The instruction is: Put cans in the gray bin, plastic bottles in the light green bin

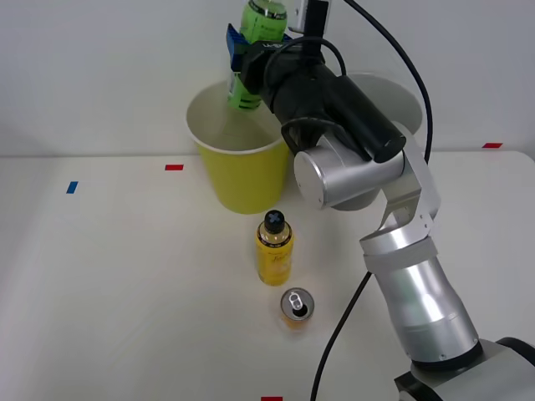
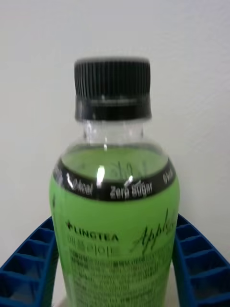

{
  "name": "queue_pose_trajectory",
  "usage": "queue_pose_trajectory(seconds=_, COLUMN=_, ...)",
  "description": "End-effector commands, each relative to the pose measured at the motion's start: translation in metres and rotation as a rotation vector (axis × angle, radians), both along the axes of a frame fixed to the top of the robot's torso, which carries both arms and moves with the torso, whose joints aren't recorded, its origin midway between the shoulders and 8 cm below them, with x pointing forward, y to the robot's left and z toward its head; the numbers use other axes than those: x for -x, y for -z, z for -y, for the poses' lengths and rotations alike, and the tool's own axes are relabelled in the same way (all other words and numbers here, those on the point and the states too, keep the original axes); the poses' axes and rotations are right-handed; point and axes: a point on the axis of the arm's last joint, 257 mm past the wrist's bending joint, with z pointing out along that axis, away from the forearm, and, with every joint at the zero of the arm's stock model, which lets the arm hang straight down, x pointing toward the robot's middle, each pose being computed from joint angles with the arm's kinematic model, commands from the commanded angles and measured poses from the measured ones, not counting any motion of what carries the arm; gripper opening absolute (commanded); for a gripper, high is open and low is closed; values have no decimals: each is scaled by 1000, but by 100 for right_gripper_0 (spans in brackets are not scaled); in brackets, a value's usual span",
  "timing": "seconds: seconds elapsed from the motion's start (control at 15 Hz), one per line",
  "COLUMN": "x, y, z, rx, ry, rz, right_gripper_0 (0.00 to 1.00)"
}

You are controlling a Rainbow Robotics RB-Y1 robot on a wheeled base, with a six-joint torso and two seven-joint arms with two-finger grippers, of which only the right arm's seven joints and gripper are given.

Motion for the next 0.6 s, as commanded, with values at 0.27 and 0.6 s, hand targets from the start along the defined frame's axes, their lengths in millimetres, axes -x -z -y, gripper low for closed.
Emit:
queue_pose_trajectory(seconds=0.27, x=3, y=2, z=-6, rx=9, ry=-11, rz=0, right_gripper_0=100)
queue_pose_trajectory(seconds=0.6, x=4, y=2, z=-9, rx=16, ry=-13, rz=4, right_gripper_0=100)
